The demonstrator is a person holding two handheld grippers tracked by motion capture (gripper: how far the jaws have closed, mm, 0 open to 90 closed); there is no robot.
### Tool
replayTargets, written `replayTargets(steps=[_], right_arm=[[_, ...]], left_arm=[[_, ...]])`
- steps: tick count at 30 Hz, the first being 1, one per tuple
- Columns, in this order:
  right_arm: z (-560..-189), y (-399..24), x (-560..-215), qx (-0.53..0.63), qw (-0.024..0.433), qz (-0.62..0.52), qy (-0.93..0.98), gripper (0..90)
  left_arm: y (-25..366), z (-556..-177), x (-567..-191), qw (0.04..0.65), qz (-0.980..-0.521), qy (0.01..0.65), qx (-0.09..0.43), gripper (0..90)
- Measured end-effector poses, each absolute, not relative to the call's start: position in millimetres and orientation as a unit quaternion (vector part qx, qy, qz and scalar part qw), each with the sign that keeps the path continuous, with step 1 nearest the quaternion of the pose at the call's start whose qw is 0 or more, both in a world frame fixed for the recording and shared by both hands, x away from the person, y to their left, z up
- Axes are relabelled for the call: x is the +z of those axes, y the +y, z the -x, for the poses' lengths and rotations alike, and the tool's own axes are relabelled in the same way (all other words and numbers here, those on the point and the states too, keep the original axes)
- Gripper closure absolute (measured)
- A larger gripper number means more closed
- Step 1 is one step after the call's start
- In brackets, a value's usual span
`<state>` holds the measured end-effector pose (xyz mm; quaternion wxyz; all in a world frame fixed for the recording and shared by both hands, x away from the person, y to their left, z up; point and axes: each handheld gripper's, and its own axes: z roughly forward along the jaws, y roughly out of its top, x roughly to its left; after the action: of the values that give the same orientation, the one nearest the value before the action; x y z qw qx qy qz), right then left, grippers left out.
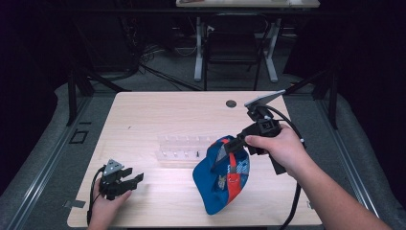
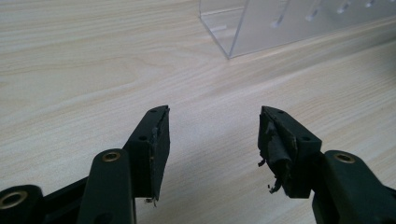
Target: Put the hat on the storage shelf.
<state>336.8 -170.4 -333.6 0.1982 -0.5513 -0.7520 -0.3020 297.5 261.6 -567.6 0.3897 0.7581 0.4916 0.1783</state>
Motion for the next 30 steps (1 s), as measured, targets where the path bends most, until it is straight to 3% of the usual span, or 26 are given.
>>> replayTargets(steps=[10,30], right_arm=[[-340,-165,-331,-0.314,0.231,0.550,-0.739,77.7],[-350,-166,-303,-0.369,0.238,0.548,-0.712,77.7]], left_arm=[[261,-297,-568,0.390,-0.757,0.492,0.179,44.3],[261,-297,-567,0.390,-0.758,0.492,0.176,44.3]])
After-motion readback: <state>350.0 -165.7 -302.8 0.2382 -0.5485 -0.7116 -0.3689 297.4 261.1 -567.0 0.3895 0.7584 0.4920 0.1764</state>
